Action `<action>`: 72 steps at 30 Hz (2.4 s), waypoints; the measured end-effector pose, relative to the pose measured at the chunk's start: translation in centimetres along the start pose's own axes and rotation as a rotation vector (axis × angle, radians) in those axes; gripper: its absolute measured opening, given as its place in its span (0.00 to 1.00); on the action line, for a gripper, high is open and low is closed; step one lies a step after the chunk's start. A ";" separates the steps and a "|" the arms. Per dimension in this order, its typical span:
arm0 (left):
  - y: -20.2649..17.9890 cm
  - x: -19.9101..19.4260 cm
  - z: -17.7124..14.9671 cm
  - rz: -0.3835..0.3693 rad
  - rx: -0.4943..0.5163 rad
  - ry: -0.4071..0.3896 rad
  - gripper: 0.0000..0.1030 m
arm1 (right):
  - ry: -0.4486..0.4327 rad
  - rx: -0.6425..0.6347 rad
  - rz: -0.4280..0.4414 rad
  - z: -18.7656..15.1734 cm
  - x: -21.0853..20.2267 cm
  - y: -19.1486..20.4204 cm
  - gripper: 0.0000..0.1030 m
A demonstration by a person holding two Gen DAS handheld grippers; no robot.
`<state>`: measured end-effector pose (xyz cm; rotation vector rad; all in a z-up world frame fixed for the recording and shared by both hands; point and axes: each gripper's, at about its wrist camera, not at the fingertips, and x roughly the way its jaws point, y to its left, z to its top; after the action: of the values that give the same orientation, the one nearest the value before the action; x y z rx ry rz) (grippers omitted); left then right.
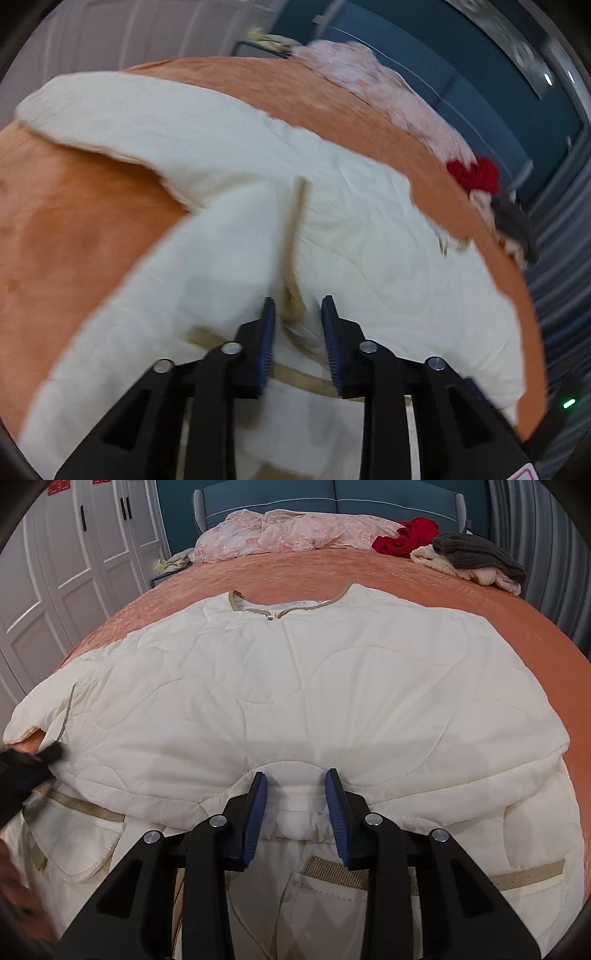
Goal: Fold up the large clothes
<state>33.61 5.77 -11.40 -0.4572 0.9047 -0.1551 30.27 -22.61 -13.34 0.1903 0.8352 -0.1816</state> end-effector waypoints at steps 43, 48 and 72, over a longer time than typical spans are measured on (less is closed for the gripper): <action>-22.2 -4.4 2.7 -0.202 0.453 0.016 0.22 | -0.131 0.065 0.006 -1.7 -9.2 -3.2 0.60; -20.7 -0.4 -2.6 -0.241 0.330 0.168 0.38 | -0.131 0.139 0.017 -2.9 -11.5 -7.9 0.67; 2.4 3.2 8.0 -0.039 -0.226 0.144 0.22 | -0.132 0.442 0.240 5.6 -5.2 -12.6 0.13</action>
<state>41.72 9.40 -10.54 -0.6803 1.0602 -0.1228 27.93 -35.69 -7.01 0.6829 0.6255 -0.1494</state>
